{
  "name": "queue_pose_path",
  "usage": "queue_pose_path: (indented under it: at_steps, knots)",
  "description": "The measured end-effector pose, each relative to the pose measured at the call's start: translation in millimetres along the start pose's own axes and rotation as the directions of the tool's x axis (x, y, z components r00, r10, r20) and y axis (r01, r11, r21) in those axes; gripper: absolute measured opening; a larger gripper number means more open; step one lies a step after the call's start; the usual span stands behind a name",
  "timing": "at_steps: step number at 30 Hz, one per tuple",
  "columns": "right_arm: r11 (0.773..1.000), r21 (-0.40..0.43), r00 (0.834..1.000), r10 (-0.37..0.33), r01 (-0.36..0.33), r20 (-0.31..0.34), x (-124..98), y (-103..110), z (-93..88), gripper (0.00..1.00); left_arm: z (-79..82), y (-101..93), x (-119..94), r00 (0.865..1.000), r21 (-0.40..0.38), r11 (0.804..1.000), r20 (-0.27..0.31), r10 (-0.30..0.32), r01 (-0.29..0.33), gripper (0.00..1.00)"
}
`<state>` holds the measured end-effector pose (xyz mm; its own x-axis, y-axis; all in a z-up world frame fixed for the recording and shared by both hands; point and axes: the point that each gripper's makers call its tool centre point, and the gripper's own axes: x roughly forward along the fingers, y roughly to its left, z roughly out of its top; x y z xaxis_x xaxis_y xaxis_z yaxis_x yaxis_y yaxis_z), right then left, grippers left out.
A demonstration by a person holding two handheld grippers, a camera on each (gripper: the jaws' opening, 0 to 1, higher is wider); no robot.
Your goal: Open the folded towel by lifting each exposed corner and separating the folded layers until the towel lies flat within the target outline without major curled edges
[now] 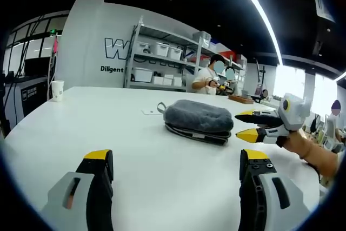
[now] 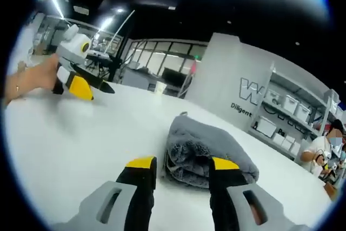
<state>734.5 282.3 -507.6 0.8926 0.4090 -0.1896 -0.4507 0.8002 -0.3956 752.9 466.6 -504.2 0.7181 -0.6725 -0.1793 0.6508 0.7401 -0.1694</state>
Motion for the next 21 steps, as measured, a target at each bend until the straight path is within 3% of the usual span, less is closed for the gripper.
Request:
queue_pose_path:
  at_steps: [3, 9, 13, 18, 21]
  knots:
    - [1.0, -0.005, 1.0, -0.001, 0.001, -0.015, 3, 1, -2.7, 0.31, 0.5, -1.1, 0, 1.0, 0.003, 1.0, 0.001, -0.003, 0.003, 0.96]
    - [0.994, -0.106, 0.996, -0.037, 0.029, -0.076, 11, 0, -15.5, 0.26, -1.3, -0.5, 0, 1.0, 0.008, 1.0, -0.009, 0.001, -0.001, 0.95]
    - [0.992, -0.124, 0.996, -0.039, 0.028, -0.08, 16, 3, -14.7, 0.23, -0.5, -0.5, 0, 1.0, 0.007, 1.0, -0.007, -0.001, 0.001, 0.95]
    - [0.97, -0.236, 0.994, -0.07, 0.049, -0.085, 21, 3, -12.2, 0.06, -0.6, -0.4, -1, 1.0, 0.004, 1.0, -0.008, -0.003, 0.003, 0.95]
    - [0.973, -0.225, 0.994, -0.068, 0.048, -0.081, 23, 4, -9.6, 0.04, -0.6, -0.4, -1, 1.0, 0.004, 1.0, -0.008, -0.003, 0.003, 0.95]
